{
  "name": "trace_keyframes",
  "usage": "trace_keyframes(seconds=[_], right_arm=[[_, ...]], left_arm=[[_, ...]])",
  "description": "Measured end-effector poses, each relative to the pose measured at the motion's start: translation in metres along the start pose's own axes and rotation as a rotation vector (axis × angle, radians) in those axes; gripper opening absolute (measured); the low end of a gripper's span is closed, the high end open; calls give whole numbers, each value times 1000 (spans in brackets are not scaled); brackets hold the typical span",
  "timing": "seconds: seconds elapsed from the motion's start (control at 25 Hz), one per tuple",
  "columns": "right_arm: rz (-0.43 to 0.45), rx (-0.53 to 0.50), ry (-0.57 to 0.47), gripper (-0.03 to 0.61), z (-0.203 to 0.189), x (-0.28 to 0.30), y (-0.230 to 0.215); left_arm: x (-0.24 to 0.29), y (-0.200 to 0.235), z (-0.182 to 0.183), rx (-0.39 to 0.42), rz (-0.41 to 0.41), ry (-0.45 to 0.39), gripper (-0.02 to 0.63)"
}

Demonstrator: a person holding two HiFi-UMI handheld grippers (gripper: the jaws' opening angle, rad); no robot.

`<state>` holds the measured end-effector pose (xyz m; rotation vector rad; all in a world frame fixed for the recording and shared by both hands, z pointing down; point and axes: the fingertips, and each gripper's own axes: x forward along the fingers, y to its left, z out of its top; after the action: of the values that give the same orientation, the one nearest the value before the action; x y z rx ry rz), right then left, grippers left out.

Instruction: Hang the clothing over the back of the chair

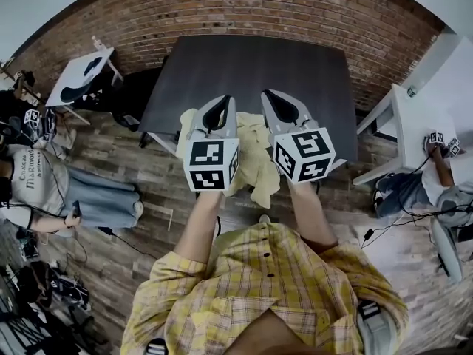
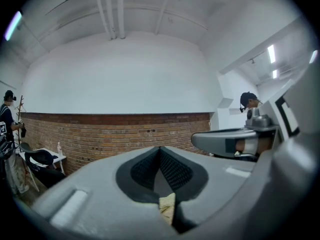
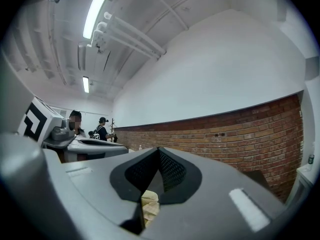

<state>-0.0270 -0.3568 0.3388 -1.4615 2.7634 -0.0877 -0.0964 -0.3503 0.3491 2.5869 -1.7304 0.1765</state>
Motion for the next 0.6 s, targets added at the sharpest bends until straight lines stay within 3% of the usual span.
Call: trace_keyframes(seconds=[0.6], right_arm=[[-6, -1, -75, 5, 14, -23, 13]], left_arm=[[-26, -6, 6, -30, -15, -60, 3]])
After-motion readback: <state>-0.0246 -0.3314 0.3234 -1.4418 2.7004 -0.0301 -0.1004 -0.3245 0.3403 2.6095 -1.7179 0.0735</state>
